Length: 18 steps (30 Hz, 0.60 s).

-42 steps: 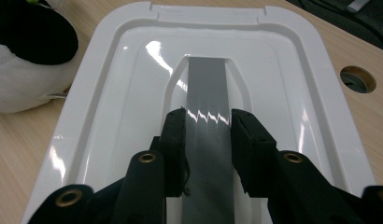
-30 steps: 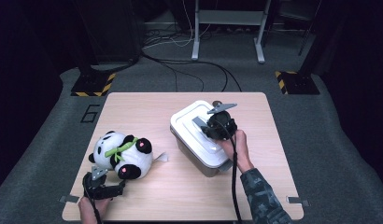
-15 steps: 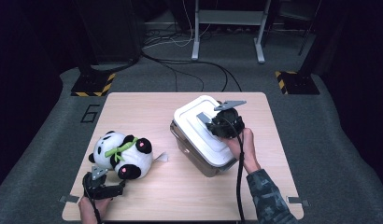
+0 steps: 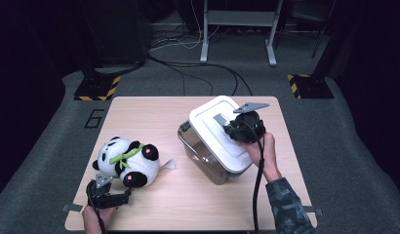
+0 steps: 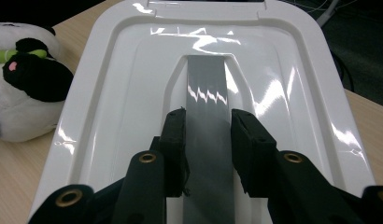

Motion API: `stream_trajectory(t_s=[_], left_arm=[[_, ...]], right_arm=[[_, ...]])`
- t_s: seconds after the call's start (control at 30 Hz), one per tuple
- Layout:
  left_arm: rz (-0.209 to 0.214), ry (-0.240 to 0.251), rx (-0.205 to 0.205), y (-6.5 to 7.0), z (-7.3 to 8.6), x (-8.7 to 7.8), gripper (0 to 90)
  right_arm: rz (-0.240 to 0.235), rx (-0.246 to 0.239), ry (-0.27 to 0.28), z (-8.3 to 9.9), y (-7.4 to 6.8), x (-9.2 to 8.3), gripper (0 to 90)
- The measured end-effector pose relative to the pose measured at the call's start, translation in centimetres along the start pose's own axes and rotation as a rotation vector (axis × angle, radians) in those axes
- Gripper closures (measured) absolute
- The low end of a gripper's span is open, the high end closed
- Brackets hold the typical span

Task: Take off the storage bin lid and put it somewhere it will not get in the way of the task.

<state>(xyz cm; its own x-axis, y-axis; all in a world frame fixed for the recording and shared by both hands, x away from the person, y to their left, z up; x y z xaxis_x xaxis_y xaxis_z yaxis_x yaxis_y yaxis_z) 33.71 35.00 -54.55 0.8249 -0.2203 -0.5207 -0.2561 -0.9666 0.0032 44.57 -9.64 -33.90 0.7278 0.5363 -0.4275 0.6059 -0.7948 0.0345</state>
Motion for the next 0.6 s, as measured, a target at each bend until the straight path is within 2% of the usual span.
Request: stream_trajectory(t_s=[0.07, 0.17, 0.33, 0.6], left_arm=[[-0.001, 0.003, -0.001, 0.0, 0.0, 0.0, 0.0], [-0.004, 0.008, -0.001, 0.0, 0.0, 0.0, 0.0], [-0.003, 0.01, -0.008, 0.1, 0.0, 0.1, 0.0], [-0.006, 0.017, -0.008, 0.1, 0.0, 0.1, 0.1]], right_arm=[[0.007, -0.005, 0.002, 0.0, 0.4, -0.2, 66.8], [0.024, 0.02, 0.011, 0.0, 0.8, -0.7, 66.9], [0.038, 0.016, 0.01, 0.1, 1.4, -1.4, 66.8], [0.066, 0.048, 0.008, 0.6, 2.5, -1.9, 66.8]])
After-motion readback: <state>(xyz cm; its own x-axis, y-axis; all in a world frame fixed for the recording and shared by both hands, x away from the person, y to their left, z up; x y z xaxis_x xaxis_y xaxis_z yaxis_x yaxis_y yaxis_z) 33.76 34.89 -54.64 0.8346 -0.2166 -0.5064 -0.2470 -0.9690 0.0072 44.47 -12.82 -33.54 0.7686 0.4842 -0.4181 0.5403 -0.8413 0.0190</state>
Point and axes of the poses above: each handheld gripper's, and its own axes: x roughly forward along the jaws, z roughly out of its underside, y roughly to its right, the point moved 2 cm from there along x, roughly forward along the jaws, and after that the axes turned 13 degrees about y, right-handed, at the moved point
